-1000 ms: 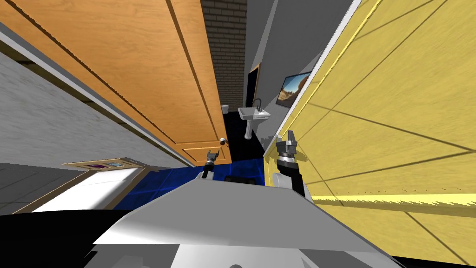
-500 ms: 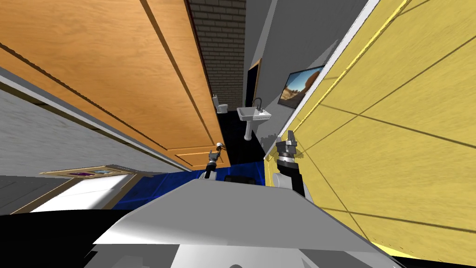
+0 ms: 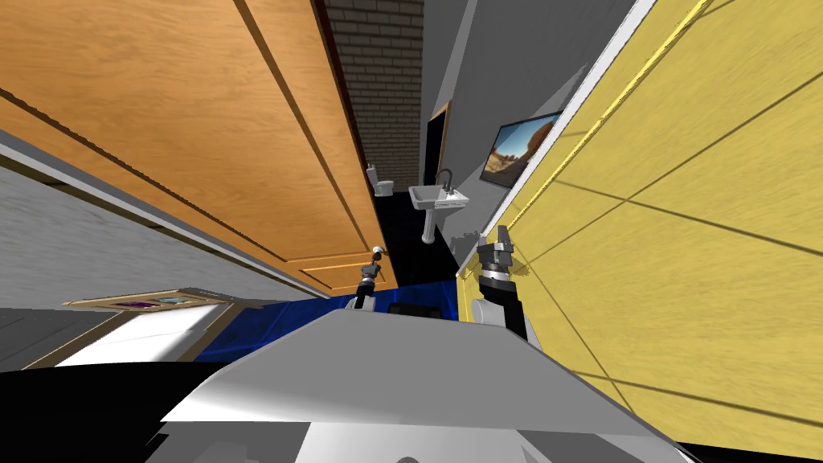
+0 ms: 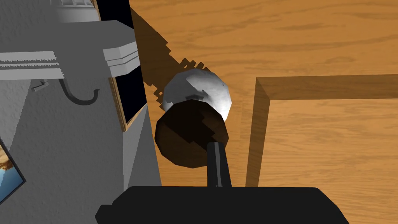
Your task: Pull the door open
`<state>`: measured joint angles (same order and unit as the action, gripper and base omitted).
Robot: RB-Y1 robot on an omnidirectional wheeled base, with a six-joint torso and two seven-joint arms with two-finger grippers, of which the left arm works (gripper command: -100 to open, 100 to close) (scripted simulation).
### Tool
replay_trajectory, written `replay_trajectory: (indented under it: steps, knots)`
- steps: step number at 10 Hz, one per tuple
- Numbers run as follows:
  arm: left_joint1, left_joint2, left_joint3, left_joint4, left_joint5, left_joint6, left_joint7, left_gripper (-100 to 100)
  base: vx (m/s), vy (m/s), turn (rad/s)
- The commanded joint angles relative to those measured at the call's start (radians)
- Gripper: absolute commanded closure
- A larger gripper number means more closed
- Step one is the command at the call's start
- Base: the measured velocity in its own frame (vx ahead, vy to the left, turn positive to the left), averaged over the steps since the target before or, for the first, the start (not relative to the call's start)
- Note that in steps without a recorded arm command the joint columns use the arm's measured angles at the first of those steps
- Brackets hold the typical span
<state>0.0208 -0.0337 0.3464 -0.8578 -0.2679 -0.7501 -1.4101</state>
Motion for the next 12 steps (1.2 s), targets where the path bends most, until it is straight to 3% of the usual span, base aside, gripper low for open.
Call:
replay_trajectory:
  steps: [1,3,4,12]
  knots:
    - [0.0,0.0,0.0,0.0,0.0,0.0,0.0,100,-0.005,0.011,0.002]
    - [0.0,0.0,0.0,0.0,0.0,0.0,0.0,100,0.001,0.004,0.0]
    - [0.0,0.006,-0.006,0.0,0.011,-0.001,0.029,-100,-0.029,0.011,-0.03]
    - [-0.002,0.038,-0.05,0.001,0.088,-0.01,0.227,-100,-0.078,0.02,-0.035]
